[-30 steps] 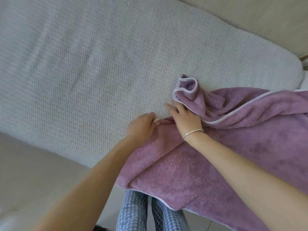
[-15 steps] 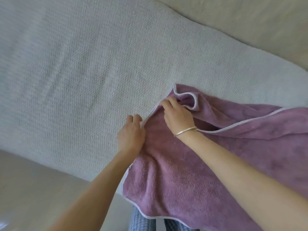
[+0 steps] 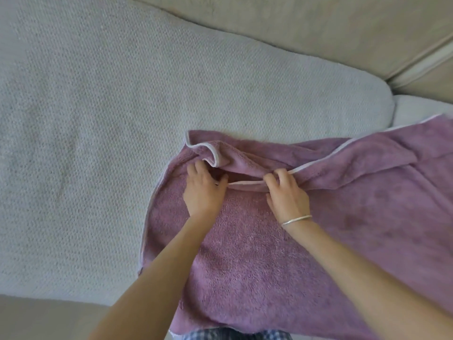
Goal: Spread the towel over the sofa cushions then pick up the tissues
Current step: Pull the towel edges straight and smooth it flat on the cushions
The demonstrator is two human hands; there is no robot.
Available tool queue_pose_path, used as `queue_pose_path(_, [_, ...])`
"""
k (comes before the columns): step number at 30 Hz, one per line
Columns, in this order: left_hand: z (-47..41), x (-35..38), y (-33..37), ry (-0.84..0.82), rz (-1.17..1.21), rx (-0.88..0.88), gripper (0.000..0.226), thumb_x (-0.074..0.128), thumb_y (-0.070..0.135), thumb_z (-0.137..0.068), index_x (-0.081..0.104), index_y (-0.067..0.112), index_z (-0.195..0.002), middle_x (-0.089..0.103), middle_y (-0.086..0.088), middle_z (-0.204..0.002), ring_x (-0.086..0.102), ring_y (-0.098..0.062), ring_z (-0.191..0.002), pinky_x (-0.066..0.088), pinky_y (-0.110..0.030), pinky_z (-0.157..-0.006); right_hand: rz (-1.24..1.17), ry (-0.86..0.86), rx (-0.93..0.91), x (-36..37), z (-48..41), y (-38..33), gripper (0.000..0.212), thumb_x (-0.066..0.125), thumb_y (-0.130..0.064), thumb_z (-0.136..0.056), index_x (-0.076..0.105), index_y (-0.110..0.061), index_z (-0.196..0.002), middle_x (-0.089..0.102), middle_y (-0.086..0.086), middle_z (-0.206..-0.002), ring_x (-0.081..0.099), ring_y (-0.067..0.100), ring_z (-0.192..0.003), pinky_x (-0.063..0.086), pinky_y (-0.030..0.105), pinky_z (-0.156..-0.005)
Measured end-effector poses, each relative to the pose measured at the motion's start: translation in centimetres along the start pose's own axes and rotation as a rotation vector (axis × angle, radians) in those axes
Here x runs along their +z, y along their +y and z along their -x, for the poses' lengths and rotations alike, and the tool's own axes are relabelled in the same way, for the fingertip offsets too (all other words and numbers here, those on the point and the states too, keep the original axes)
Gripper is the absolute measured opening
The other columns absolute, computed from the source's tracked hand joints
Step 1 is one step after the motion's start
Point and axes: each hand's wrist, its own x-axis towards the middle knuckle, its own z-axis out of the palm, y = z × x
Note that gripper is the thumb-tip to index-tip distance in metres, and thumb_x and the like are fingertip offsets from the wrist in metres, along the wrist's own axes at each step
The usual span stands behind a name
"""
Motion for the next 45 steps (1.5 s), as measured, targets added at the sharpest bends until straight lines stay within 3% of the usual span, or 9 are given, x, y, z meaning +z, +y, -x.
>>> queue_pose_path(3, [0.5,0.8,0.9,0.074,0.267,-0.278,0.044,0.062,0.023,-0.082,0.039,-0.002,-0.110,0.050,-0.019,-0.117,0.055,-0.038,-0.103,0.041,-0.039,-0.071,0.053,0.042,0.044,-0.8,-1.0,0.8,0.022,0.068,-0.010,-0.075,0.064,-0.009,-0.097,0.069,0.013,-0.081,0.070,0.028,-0.069,0.052,0.031,-0.042])
queue_pose_path(6, [-0.1,0.8,1.7,-0.080,0.463,-0.448,0.021,0.055,0.021,-0.087,0.054,0.000,-0.086,0.063,-0.017,-0.083,0.061,-0.033,-0.078,0.041,-0.031,-0.065,0.000,-0.068,0.083,-1.1,-2.2,1.3,0.030,0.042,-0.019,-0.093,0.046,-0.013,-0.123,0.072,0.014,-0.097,0.069,0.033,-0.090,0.054,0.038,-0.067])
queue_pose_path(10, [-2.4,-0.3,4.4,-0.230,0.958,-0.556,0.032,0.049,0.021,-0.093,0.051,0.014,-0.062,0.054,0.004,-0.039,0.048,-0.003,-0.030,0.038,-0.016,-0.037,-0.149,0.138,0.143,-4.0,-4.8,1.7,0.035,0.042,-0.020,-0.094,0.042,-0.004,-0.125,0.070,0.023,-0.094,0.067,0.040,-0.088,0.052,0.043,-0.067])
queue_pose_path(19, [-12.1,-2.8,12.6,-0.095,1.425,-0.451,0.037,0.042,0.035,-0.096,0.052,0.009,-0.120,0.061,-0.010,-0.117,0.059,-0.021,-0.103,0.051,-0.032,-0.086,-0.337,0.369,0.024,-11.2,-15.8,1.5,0.034,0.037,-0.009,-0.095,0.040,-0.002,-0.127,0.068,0.022,-0.105,0.066,0.039,-0.094,0.050,0.042,-0.066])
queue_pose_path(27, [-21.1,-7.4,14.9,0.123,1.550,-0.293,0.027,0.038,0.027,-0.099,0.052,0.010,-0.114,0.058,-0.004,-0.087,0.058,-0.016,-0.079,0.054,-0.025,-0.066,-0.355,0.316,-0.061,-12.5,-23.5,0.0,0.039,0.038,-0.002,-0.093,0.033,-0.005,-0.132,0.065,0.022,-0.111,0.063,0.040,-0.099,0.048,0.042,-0.070])
queue_pose_path(30, [-22.9,-6.3,12.9,0.147,1.348,-0.281,0.029,0.036,0.029,-0.098,0.056,0.010,-0.107,0.061,-0.009,-0.109,0.058,-0.022,-0.100,0.049,-0.028,-0.084,-0.398,0.247,-0.100,-10.7,-24.9,-0.4,0.034,0.038,-0.003,-0.094,0.037,-0.005,-0.127,0.064,0.022,-0.112,0.062,0.038,-0.100,0.047,0.041,-0.072])
queue_pose_path(33, [-23.5,-3.9,11.0,0.133,0.642,0.026,0.045,0.034,0.031,-0.098,0.033,0.015,-0.141,0.035,-0.008,-0.148,0.030,-0.023,-0.136,0.024,-0.038,-0.114,-0.396,0.164,-0.188,-8.1,-25.4,-0.5,0.038,0.041,-0.010,-0.093,0.038,-0.009,-0.131,0.054,0.017,-0.131,0.051,0.032,-0.119,0.041,0.039,-0.093])
queue_pose_path(36, [-23.5,-1.0,10.1,0.087,0.027,0.310,0.054,0.038,0.027,-0.097,0.018,0.019,-0.146,0.011,-0.003,-0.157,0.000,-0.026,-0.144,0.003,-0.039,-0.116,-0.364,0.136,-0.175,-7.0,-27.4,-0.8,0.067,0.047,-0.022,-0.088,0.016,-0.018,-0.147,0.018,0.008,-0.156,0.016,0.023,-0.144,0.014,0.040,-0.117])
queue_pose_path(45, [-25.7,-0.1,10.3,0.037,-0.228,0.378,0.050,0.024,0.033,-0.098,0.008,0.033,-0.146,0.000,0.006,-0.157,-0.008,-0.018,-0.144,0.002,-0.040,-0.115,-0.388,0.087,-0.152,-6.8,-30.0,0.0,0.069,0.044,-0.036,-0.086,0.011,-0.031,-0.147,0.000,-0.003,-0.159,-0.002,0.018,-0.146,0.002,0.039,-0.118])
